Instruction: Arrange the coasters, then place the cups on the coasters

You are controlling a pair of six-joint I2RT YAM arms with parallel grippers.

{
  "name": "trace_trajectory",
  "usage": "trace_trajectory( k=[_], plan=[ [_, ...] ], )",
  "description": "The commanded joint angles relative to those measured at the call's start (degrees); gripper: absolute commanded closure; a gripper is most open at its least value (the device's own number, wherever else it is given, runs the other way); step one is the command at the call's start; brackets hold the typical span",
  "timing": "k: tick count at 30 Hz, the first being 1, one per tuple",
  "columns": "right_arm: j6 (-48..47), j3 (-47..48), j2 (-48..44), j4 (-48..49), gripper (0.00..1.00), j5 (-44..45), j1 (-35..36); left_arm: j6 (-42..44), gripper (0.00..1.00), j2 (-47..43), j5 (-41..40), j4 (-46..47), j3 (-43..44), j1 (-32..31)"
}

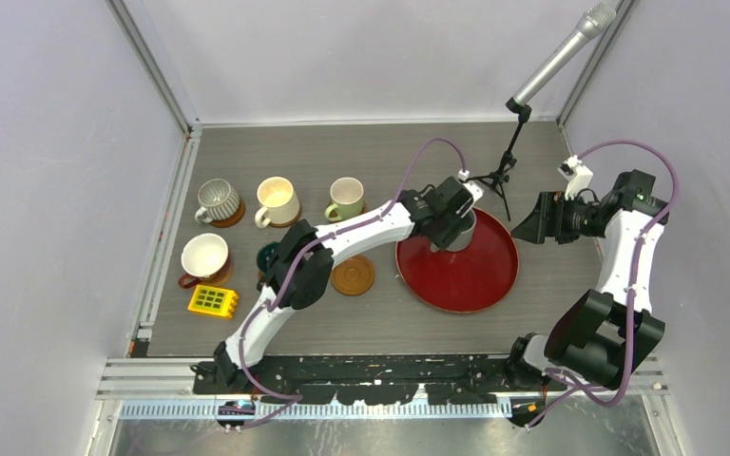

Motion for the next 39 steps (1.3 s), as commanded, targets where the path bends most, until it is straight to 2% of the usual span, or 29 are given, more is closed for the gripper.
trace_trajectory(
  k=[1,5,9,12,15,17,22,32,36,39],
  plan=[
    [-1.07,2.88,0.48,-0.49,0.16,-1.66,-0.46,0.66,0.46,1.47,3.77,-5.2,5.55,0.84],
    [-1.43,3.24,1.18,-0.5,0.16,-1.67,-0.59,0.8,0.56,4.09,4.6,-9.57,9.85,1.23],
    [-1.64,3.35,1.59,-0.78,0.16,-1.96,-0.64,1.28,0.6,2.76,5.14,-8.7,7.48,1.24],
    [-2.13,3.33,1.64,-1.07,0.16,-2.06,-0.63,1.63,0.73,1.68,4.99,-8.95,5.96,1.4],
    [-2.13,3.24,1.49,-1.12,0.16,-2.06,-0.64,1.75,0.93,0.16,5.25,-9.08,4.27,1.67],
    [-2.37,3.23,1.51,-1.44,0.16,-2.06,-0.63,1.48,0.98,-1.44,5.65,-8.4,2.54,1.77],
    [-3.36,3.09,1.4,-2.34,0.16,-2.05,-0.68,1.0,1.0,-5.18,7.68,-8.46,-2.27,1.77],
    [-2.49,3.68,2.06,-2.32,0.16,-2.73,-0.72,1.06,1.0,-4.52,7.2,-10.01,-1.98,2.07],
    [-2.4,3.68,2.03,-2.31,0.16,-2.67,-0.66,1.21,1.0,-5.66,5.99,-7.56,-1.13,2.15],
    [-2.28,3.79,2.25,-2.44,0.16,-2.82,-0.7,1.97,1.0,-8.66,4.84,-2.45,-3.62,2.17]
  ],
)
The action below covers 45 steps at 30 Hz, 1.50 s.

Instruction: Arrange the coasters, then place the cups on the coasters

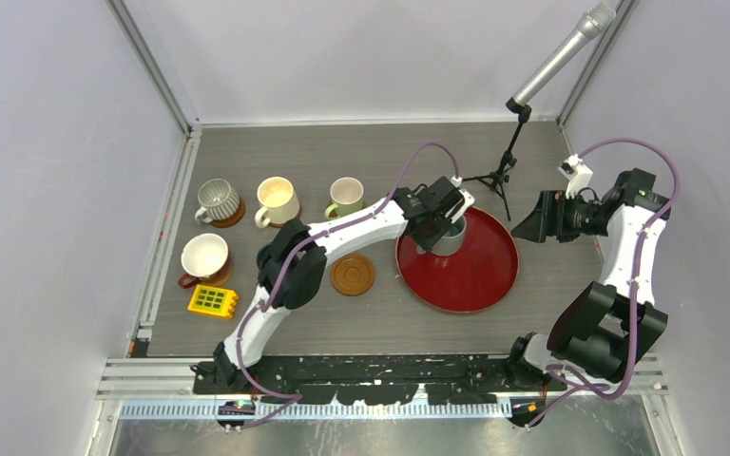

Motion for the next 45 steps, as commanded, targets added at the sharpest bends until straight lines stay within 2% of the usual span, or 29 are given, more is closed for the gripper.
trace_trajectory(
  k=[1,5,17,24,30,33,36,45],
  plan=[
    [-0.09,2.53,0.09,-0.69,0.16,-1.64,-0.33,1.36,1.0,-7.8,-1.76,7.33,-3.19,0.3],
    [0.18,3.09,0.05,-1.28,0.16,-1.6,-0.33,3.32,1.0,-13.31,-2.35,16.62,-11.03,0.34],
    [0.95,3.86,0.09,-1.85,0.16,-1.64,-0.27,4.75,1.0,-22.63,-0.45,30.92,-25.51,0.79],
    [0.98,4.21,-0.04,-2.0,0.16,-1.56,-0.26,5.28,1.0,-22.21,6.63,24.49,-25.47,1.25],
    [0.65,3.92,-0.47,-2.39,0.16,-1.47,-0.29,7.74,0.99,-17.71,4.78,11.81,-19.59,1.25],
    [0.47,3.71,-0.59,-2.42,0.16,-1.54,-0.27,7.04,0.84,-15.75,1.22,8.85,-18.15,1.25],
    [0.26,3.68,-0.65,-2.64,0.16,-1.56,-0.27,6.99,0.75,-14.29,0.54,8.11,-17.38,1.25],
    [-0.85,3.65,-0.88,-3.38,0.16,-1.42,-0.27,7.8,0.67,-11.33,0.32,8.42,-15.9,1.56]
  ],
)
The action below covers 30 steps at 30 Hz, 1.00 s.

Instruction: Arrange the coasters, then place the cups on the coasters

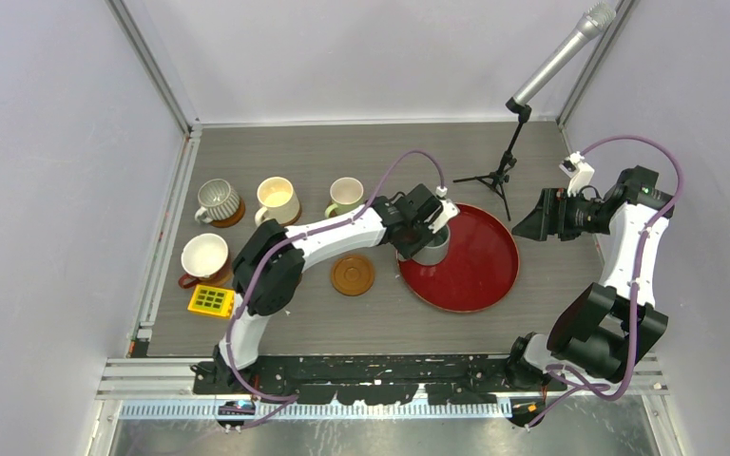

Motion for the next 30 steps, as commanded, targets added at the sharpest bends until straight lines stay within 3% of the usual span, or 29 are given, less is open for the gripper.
trace_trajectory(
  k=[1,6,19,25,30],
  plan=[
    [-1.0,1.54,-0.84,-0.76,0.16,-1.14,-0.27,0.98,0.65,0.42,-1.06,1.16,2.34,0.54],
    [-1.0,1.46,-0.83,-0.74,0.16,-1.19,-0.27,1.15,0.51,1.25,1.13,1.6,2.7,1.71],
    [-1.0,1.78,-0.48,-0.73,0.16,-1.14,-0.27,1.45,0.5,3.67,2.57,0.48,3.52,2.07],
    [-1.0,1.94,-0.15,-0.79,0.16,-1.23,-0.27,0.99,0.66,4.17,1.9,-0.62,4.16,2.35],
    [-1.0,1.92,-0.13,-0.75,0.16,-1.38,-0.27,1.02,1.0,2.26,2.2,0.45,4.08,2.61]
  ],
)
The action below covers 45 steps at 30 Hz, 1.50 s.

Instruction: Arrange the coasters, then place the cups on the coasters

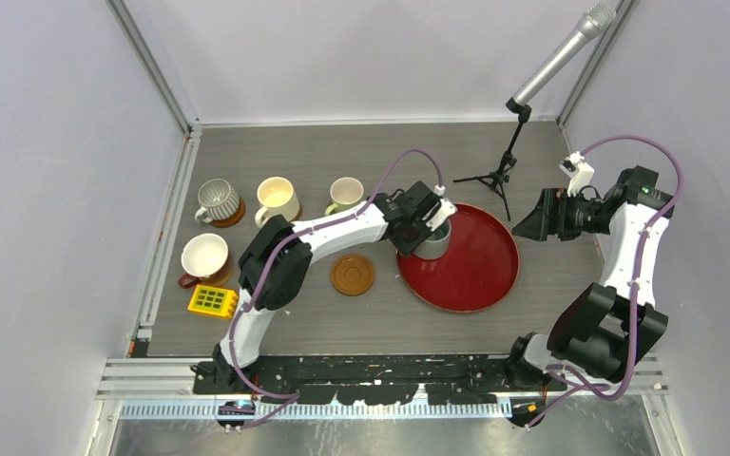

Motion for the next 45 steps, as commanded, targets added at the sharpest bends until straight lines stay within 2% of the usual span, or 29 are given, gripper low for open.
trace_trajectory(
  k=[1,6,11,17,25,31,38,45],
  plan=[
    [-0.8,1.95,-0.05,-0.69,0.16,-1.38,-0.27,0.46,1.0,-2.49,0.46,2.02,1.39,0.76],
    [-0.71,2.13,0.17,-0.7,0.16,-1.64,-0.27,1.95,1.0,-8.91,5.79,12.85,-5.78,0.94],
    [-0.64,2.36,0.21,-0.69,0.16,-1.66,-0.22,2.53,1.0,-14.44,6.61,24.27,-11.56,1.02],
    [-0.55,2.82,0.41,-0.68,0.16,-1.73,-0.27,3.45,1.0,-17.92,5.53,27.2,-14.04,1.69],
    [-0.01,2.73,0.61,-0.35,0.16,-2.15,-0.2,6.73,1.0,-27.57,6.28,23.91,-21.55,3.73],
    [1.83,2.24,0.69,1.14,0.16,-2.19,0.67,6.8,1.0,-37.73,5.33,16.17,-28.22,6.08],
    [3.7,0.16,-0.37,3.51,0.16,-0.62,2.57,2.38,1.0,-48.88,-2.09,8.32,-37.48,6.13],
    [4.2,-0.15,0.02,4.03,0.16,0.36,4.05,-1.76,1.0,-53.22,-7.62,4.94,-42.91,6.08]
  ],
)
